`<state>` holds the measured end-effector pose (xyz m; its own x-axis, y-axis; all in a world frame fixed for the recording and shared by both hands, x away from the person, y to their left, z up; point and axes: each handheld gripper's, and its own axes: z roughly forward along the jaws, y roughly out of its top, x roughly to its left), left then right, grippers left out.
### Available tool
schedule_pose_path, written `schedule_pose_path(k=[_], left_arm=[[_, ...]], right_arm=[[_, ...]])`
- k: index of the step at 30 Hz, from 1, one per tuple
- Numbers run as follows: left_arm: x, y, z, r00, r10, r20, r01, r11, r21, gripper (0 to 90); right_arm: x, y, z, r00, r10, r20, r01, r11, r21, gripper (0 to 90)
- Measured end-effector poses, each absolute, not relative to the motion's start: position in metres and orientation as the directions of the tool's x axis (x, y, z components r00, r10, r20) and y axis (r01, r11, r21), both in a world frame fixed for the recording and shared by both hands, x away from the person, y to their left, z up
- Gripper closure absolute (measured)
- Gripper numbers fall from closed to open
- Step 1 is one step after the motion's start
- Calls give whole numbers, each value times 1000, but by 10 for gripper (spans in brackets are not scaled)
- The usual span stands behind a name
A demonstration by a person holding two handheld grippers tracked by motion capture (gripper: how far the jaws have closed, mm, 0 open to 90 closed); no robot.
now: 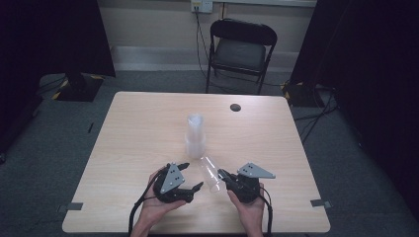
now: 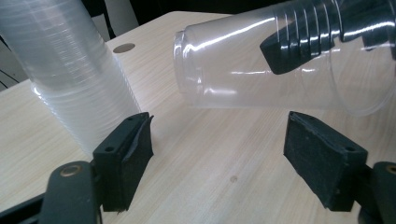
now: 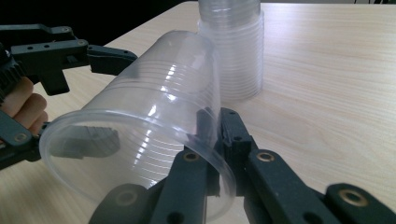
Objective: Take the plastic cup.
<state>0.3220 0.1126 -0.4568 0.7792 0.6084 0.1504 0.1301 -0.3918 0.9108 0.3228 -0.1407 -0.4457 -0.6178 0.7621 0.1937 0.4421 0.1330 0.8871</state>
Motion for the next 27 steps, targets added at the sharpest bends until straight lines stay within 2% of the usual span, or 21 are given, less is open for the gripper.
schedule_pose_path(k=[7, 12, 17, 22, 27], left_arm=[[321, 110, -465, 764, 611, 206, 101, -429, 898, 239], [321, 108, -469, 755, 616, 225, 93, -440, 893, 208], [319, 104, -471, 742, 606, 288, 59, -487, 871, 158], [315, 100, -472, 739, 584, 338, 6, -506, 862, 154], [314, 98, -472, 736, 582, 346, -7, -505, 863, 148]], right_arm=[[324, -136, -441, -636, 743, 207, 471, 161, 867, 881], [325, -132, -440, -642, 734, 220, 493, 175, 852, 881], [328, -127, -443, -652, 726, 219, 512, 208, 833, 882], [331, -125, -444, -649, 723, 237, 545, 225, 807, 887], [334, -122, -442, -650, 719, 246, 562, 237, 793, 887]])
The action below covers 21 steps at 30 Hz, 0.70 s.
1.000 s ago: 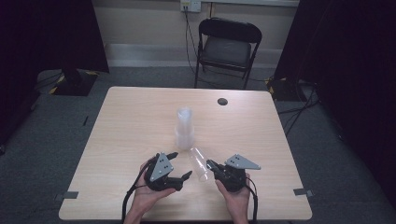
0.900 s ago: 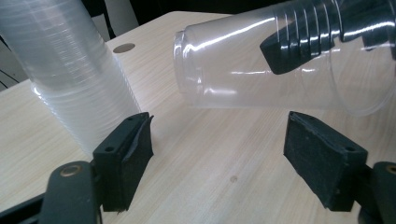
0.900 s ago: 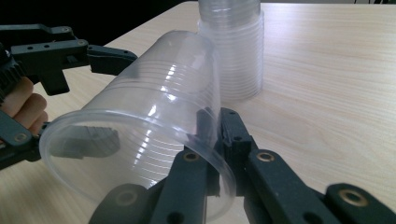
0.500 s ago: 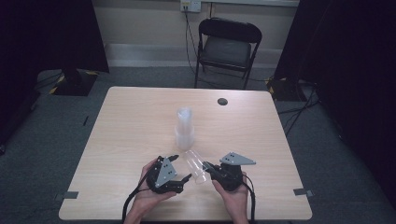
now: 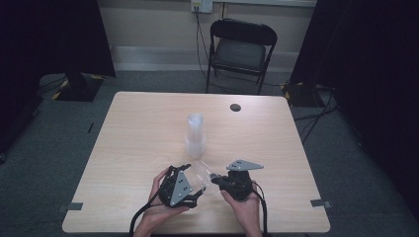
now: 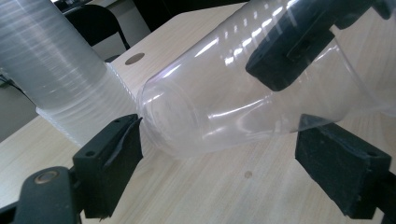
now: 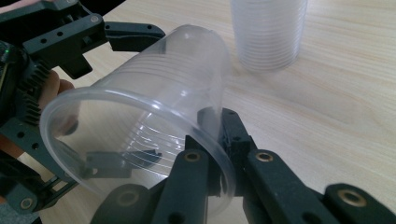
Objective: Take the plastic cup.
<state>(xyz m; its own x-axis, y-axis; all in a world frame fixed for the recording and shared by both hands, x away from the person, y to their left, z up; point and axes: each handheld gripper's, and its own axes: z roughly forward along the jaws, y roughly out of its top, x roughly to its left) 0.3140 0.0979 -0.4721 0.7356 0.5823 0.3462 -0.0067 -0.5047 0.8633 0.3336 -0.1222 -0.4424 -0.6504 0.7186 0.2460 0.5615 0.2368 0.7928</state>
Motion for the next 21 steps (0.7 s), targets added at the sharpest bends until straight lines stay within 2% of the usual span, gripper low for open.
schedule_pose_path(k=[6, 11, 17, 20, 21], left_arm=[[311, 95, -472, 726, 578, 373, -42, -504, 863, 146], [310, 93, -472, 722, 566, 398, -67, -515, 854, 108], [313, 93, -474, 736, 555, 388, -71, -506, 859, 81], [312, 90, -475, 756, 534, 378, -81, -497, 864, 89], [312, 89, -475, 755, 536, 378, -83, -495, 865, 116]], right_arm=[[337, -119, -440, -652, 719, 240, 570, 256, 781, 883], [339, -115, -438, -658, 716, 232, 577, 282, 767, 880], [341, -112, -437, -672, 704, 228, 579, 308, 755, 874], [341, -109, -436, -682, 697, 221, 569, 317, 759, 872], [341, -107, -435, -682, 699, 213, 563, 315, 764, 876]])
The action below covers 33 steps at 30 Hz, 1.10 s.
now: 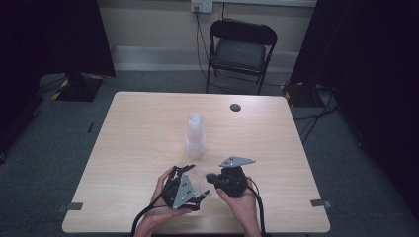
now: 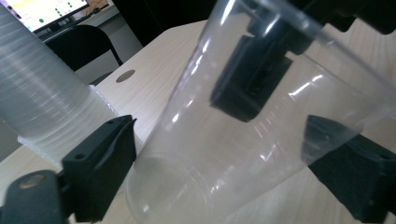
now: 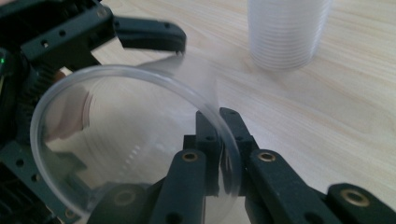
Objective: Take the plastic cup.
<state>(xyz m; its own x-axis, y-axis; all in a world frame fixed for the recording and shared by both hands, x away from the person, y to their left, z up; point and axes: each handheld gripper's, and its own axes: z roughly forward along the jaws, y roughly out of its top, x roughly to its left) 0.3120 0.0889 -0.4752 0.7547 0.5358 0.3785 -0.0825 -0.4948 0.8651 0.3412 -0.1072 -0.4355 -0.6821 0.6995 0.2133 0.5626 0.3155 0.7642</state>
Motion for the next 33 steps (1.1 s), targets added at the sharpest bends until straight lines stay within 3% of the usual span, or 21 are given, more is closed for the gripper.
schedule_pose_path(k=[10, 13, 27, 33], left_arm=[[313, 90, -473, 764, 547, 342, -59, -469, 881, 188], [315, 91, -473, 772, 564, 294, -26, -433, 901, 203], [319, 94, -475, 786, 580, 213, 52, -405, 913, 302], [319, 95, -476, 785, 584, 206, 54, -396, 917, 323]], right_arm=[[341, -107, -434, -674, 704, 226, 548, 271, 791, 875], [341, -106, -434, -671, 705, 231, 545, 257, 798, 871], [339, -106, -430, -666, 705, 245, 504, 182, 844, 783], [338, -108, -428, -660, 709, 248, 493, 159, 855, 835]])
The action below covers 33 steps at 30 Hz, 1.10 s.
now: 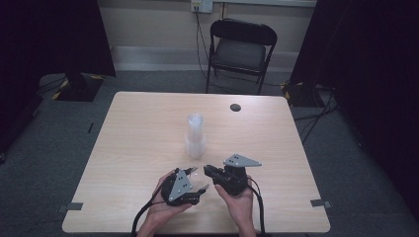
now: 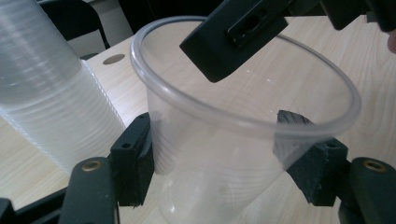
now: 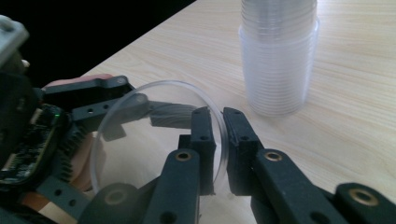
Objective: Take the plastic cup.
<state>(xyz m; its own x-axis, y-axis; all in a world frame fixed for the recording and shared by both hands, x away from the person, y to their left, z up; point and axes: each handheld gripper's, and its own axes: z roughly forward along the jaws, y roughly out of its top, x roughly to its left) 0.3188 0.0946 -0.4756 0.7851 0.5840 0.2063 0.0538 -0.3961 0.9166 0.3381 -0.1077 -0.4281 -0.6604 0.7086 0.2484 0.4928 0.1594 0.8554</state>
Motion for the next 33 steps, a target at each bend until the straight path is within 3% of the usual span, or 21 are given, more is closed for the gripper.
schedule_pose_path(k=[11, 26, 33], left_arm=[[312, 90, -472, 772, 560, 301, -42, -426, 904, 229], [313, 89, -474, 775, 565, 283, -24, -422, 906, 237], [315, 90, -473, 770, 588, 247, -5, -382, 924, 289]], right_arm=[[342, -102, -432, -641, 725, 251, 549, 204, 811, 854], [344, -99, -433, -638, 725, 258, 571, 220, 791, 849], [342, -100, -432, -635, 730, 251, 552, 202, 809, 800]])
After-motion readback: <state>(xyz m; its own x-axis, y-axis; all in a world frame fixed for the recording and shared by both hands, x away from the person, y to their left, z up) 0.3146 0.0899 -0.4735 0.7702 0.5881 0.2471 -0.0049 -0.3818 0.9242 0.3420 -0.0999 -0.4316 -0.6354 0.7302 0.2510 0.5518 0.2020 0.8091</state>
